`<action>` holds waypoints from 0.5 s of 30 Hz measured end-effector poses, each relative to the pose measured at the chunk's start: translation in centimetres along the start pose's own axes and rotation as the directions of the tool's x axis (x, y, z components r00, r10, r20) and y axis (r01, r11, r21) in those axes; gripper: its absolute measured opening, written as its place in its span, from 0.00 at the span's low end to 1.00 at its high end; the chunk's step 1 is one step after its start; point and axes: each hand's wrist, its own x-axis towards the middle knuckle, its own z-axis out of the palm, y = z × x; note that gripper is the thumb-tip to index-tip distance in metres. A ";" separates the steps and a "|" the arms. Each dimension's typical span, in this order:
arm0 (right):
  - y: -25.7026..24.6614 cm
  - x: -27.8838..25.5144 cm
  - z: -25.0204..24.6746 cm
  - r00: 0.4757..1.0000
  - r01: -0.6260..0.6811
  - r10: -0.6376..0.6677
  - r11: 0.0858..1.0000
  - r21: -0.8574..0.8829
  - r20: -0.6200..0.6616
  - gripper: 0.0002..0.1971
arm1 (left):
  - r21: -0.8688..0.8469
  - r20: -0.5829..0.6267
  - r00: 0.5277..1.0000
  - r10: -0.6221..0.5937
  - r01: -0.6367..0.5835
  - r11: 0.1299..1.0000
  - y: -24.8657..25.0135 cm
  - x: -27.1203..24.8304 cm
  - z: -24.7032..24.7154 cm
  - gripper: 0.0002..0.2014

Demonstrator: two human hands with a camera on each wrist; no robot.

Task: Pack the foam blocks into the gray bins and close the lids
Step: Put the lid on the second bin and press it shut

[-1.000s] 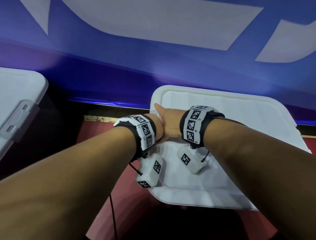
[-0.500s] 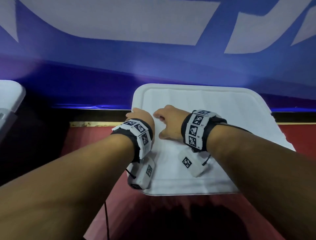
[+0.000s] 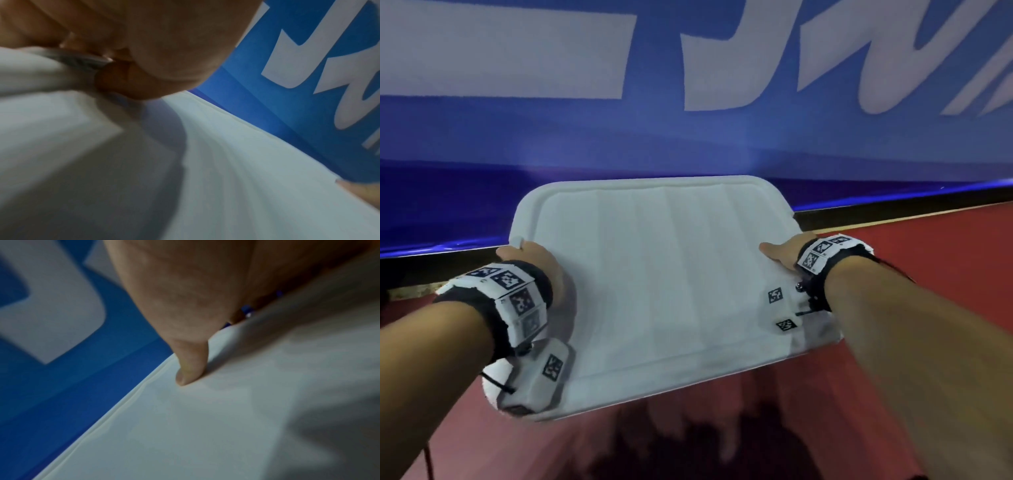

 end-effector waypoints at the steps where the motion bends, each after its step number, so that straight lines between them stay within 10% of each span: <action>1: 0.5 0.4 0.5 1.000 -0.002 0.000 0.997 0.082 0.019 0.48 | -0.041 -0.006 1.000 0.030 -0.031 0.999 0.1 -0.1 0.1 0.21; 8: 3.3 1.7 0.2 1.000 0.023 -0.026 0.938 0.345 0.002 0.32 | -0.067 -0.062 0.901 0.430 -0.433 0.899 9.5 -7.1 -0.9 0.19; 15: 5.6 2.4 -0.5 0.997 -0.047 0.012 0.901 0.431 0.082 0.30 | -0.119 -0.051 0.836 0.547 -0.549 0.827 12.4 -10.4 0.6 0.30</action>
